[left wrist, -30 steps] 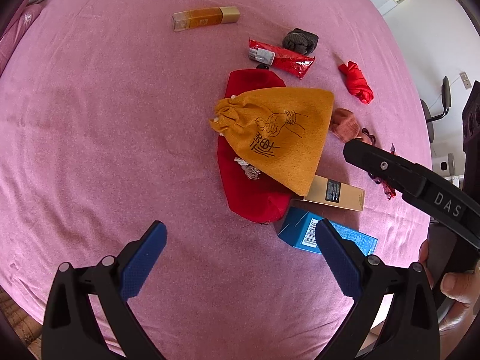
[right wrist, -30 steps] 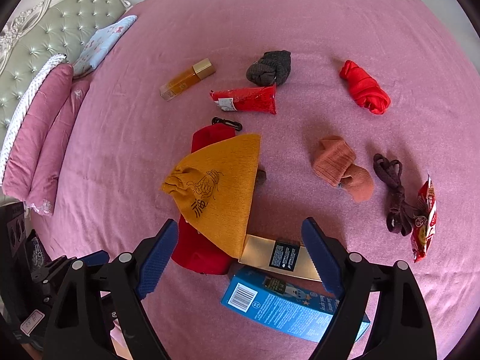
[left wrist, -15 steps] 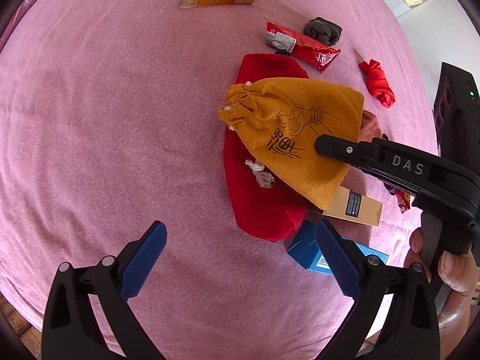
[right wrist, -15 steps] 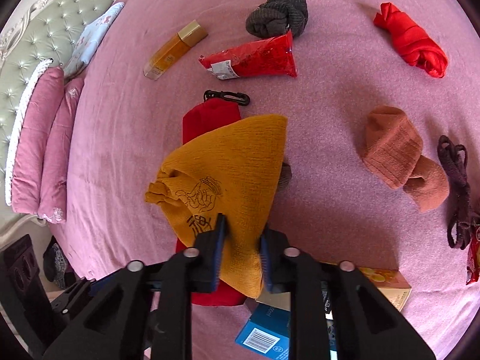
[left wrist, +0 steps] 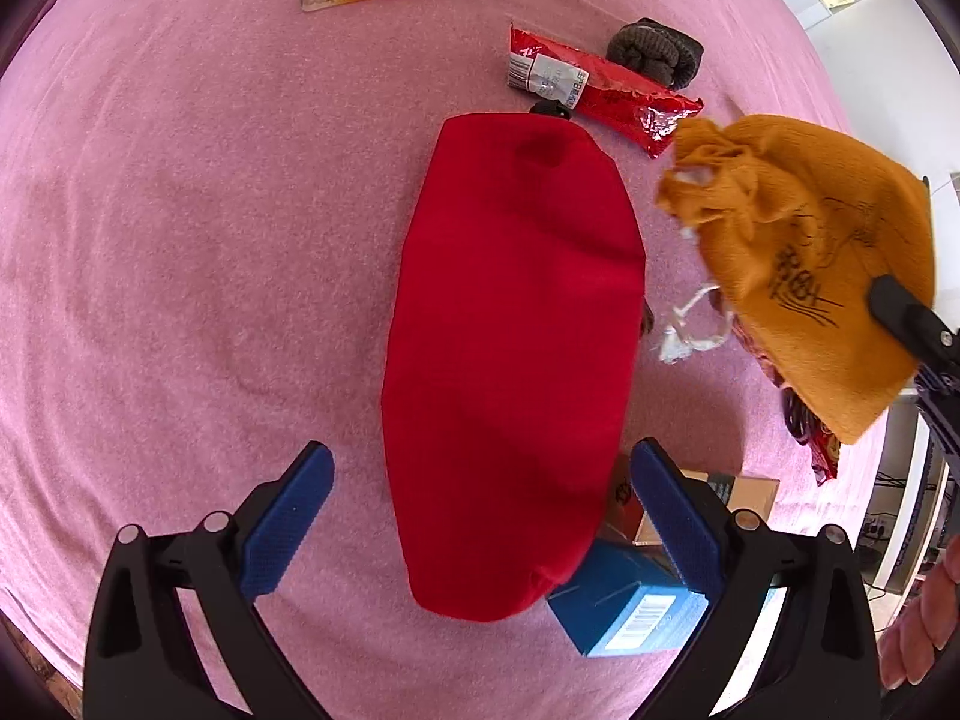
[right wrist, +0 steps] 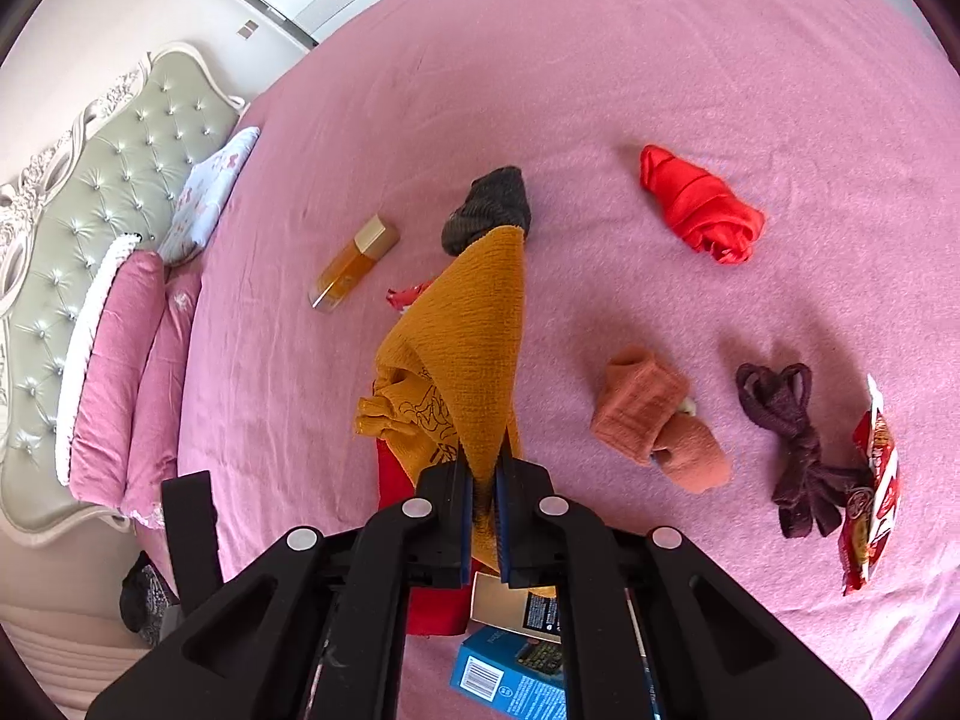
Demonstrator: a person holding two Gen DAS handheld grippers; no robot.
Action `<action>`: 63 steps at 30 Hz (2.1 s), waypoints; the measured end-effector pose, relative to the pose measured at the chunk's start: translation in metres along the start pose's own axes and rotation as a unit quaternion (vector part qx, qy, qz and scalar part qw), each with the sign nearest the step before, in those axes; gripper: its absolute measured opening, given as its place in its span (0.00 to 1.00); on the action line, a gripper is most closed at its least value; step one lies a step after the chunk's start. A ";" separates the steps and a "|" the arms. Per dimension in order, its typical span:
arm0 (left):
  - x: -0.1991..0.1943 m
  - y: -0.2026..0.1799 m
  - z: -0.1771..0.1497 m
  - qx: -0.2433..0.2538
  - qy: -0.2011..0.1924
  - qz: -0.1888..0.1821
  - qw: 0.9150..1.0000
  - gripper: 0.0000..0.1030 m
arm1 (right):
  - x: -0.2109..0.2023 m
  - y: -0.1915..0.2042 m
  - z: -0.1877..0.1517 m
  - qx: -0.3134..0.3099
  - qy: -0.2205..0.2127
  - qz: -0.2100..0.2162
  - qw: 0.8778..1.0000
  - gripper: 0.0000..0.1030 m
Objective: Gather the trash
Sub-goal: 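Grasp the red cloth bag with the left gripper while the right holds the pouch, then carry both bags to the yellow basin and open both grippers to drop them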
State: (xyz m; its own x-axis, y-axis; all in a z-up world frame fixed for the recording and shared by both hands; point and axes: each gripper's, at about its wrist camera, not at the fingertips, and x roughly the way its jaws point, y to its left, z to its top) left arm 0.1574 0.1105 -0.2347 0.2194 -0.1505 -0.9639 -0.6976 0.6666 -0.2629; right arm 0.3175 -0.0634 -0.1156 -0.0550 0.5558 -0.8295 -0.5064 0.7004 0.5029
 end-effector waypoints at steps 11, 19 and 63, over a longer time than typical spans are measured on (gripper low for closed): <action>0.035 0.000 0.025 -0.041 0.032 -0.003 0.999 0.96 | 0.001 -0.012 -0.004 0.008 0.002 0.004 1.000 0.06; 0.030 -0.004 0.027 -0.057 0.040 0.021 0.997 0.39 | 0.000 -0.008 -0.014 0.008 0.007 0.014 1.000 0.06; -0.169 -0.029 -0.184 0.154 0.013 -0.090 0.984 0.02 | -0.203 0.002 -0.248 0.164 -0.093 -0.037 0.981 0.06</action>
State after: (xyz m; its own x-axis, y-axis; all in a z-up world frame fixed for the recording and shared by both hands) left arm 0.0149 -0.0174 -0.0723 0.3012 -0.3022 -0.9044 -0.4087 0.8160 -0.4088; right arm 0.1141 -0.2861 -0.0064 0.1448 0.5492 -0.8231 -0.1967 0.8312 0.5200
